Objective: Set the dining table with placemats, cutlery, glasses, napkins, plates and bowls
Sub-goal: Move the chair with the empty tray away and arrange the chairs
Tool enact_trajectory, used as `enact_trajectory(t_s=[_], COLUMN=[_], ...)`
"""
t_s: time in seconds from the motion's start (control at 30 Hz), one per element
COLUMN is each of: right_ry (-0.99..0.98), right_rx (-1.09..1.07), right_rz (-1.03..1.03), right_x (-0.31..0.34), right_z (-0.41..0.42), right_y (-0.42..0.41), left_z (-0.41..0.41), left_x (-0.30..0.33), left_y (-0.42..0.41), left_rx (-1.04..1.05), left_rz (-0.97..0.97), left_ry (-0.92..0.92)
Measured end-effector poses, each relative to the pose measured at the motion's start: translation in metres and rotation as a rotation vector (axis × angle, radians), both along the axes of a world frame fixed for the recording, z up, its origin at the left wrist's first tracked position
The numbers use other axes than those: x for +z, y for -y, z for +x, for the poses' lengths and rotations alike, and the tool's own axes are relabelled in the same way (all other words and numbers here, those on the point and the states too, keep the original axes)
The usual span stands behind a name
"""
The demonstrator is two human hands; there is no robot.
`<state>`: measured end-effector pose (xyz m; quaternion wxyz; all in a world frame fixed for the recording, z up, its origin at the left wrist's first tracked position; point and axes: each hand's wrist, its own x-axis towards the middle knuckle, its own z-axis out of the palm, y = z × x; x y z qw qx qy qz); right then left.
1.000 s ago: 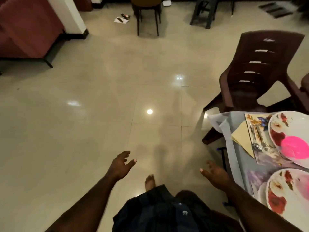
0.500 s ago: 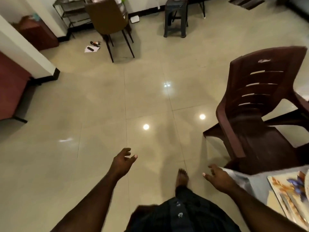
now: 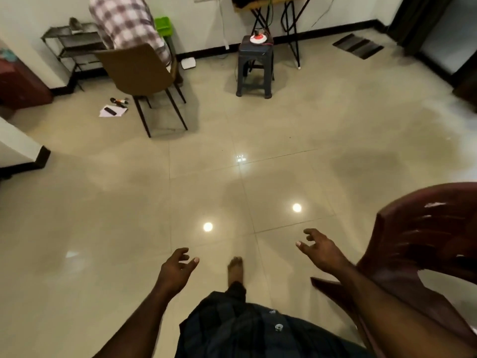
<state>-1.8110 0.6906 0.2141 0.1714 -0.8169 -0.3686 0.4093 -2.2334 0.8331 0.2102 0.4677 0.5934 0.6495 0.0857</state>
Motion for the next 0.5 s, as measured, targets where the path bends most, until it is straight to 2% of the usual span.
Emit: enact_trajectory(t_s=[0.17, 0.27, 0.4, 0.5], right_ry=[-0.023, -0.055, -0.094, -0.125], right_rx=[-0.18, -0.351, -0.489, -0.565], right_rz=[-0.03, 0.004, -0.01, -0.035], right_x=[0.001, 0.006, -0.011, -0.033], right_z=[0.046, 0.083, 0.135, 0.186], right_y=[-0.08, -0.119, -0.146, -0.166], left_z=[0.099, 0.188, 0.31, 0.392], left_x=[0.02, 0.044, 0.062, 0.053], left_y=[-0.167, -0.264, -0.357, -0.405], left_rx=[-0.197, -0.328, -0.449, -0.531], left_rz=[0.007, 0.035, 0.116, 0.127], left_ry=[0.005, 0.018, 0.083, 0.07])
